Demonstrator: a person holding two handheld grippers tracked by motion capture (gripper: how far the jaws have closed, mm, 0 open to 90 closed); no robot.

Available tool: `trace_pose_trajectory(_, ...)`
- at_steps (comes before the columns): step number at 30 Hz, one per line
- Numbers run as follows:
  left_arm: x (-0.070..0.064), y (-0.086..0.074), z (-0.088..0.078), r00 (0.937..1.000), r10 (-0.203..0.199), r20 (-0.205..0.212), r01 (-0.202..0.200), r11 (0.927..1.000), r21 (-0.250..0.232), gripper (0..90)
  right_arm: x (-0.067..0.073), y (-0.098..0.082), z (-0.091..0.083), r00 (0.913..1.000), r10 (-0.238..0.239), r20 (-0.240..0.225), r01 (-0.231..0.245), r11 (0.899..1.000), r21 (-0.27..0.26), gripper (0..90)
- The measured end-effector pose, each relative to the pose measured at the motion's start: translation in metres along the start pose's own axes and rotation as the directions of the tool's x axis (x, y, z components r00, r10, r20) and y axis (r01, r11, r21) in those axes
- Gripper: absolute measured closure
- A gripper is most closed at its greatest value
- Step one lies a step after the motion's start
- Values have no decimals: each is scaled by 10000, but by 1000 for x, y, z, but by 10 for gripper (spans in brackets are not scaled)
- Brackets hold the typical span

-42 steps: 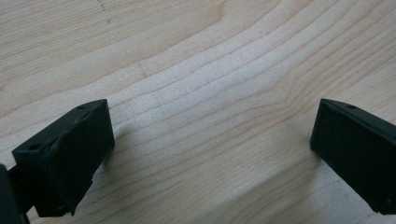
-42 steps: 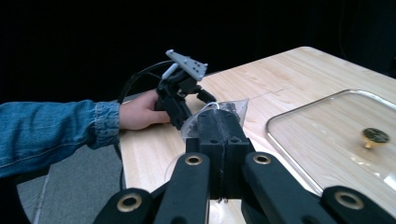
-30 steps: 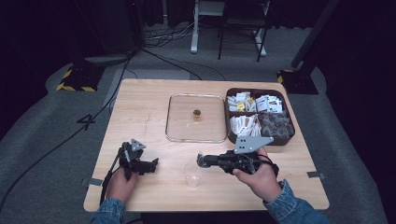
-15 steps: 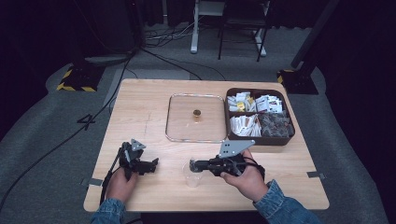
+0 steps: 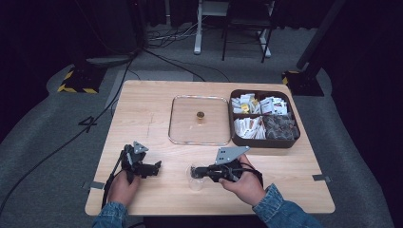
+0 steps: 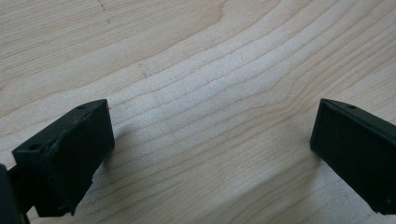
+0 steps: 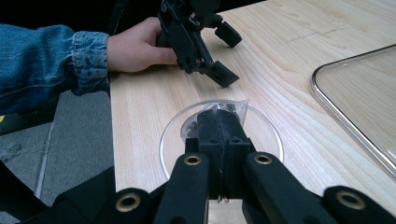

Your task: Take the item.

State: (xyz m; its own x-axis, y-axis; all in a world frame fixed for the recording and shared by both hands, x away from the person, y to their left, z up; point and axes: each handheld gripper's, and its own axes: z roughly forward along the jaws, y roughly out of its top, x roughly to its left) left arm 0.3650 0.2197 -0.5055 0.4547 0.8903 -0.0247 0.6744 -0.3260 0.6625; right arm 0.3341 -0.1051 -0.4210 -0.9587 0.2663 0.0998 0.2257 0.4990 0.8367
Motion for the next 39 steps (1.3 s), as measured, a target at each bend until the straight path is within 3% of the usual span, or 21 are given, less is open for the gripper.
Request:
trace_pose_trajectory(3,0,0,0,10000,-12,0,12,10000,-12,0,3,2,0,10000,-44,28,45,9995,-321,671)
trace_pose_trajectory(11,0,0,0,10000,-10,-3,10,10000,-12,0,0,4,0,9995,19,325,-3,9989,-475,532)
trace_pose_trajectory(14,0,0,0,10000,-12,-3,12,10000,-13,0,-3,4,-2,9989,252,391,-230,9982,-552,467)
trace_pose_trajectory(29,0,0,0,10000,-8,-4,8,10000,-12,0,-13,5,-51,9915,680,1109,-599,9954,-749,351)
trace_pose_trajectory(33,0,0,0,10000,-12,-6,12,10000,-13,0,-19,-4,-66,9877,960,1233,-857,9926,-861,324)
trace_pose_trajectory(36,0,0,0,10000,-37,-34,37,10000,-29,0,-28,-17,-84,9795,1341,1506,-1196,9876,-1014,305)
trace_pose_trajectory(39,-1,-1,0,9999,-62,-81,62,10000,-52,0,-33,-23,-92,9750,1402,1722,-1258,9878,-916,292)
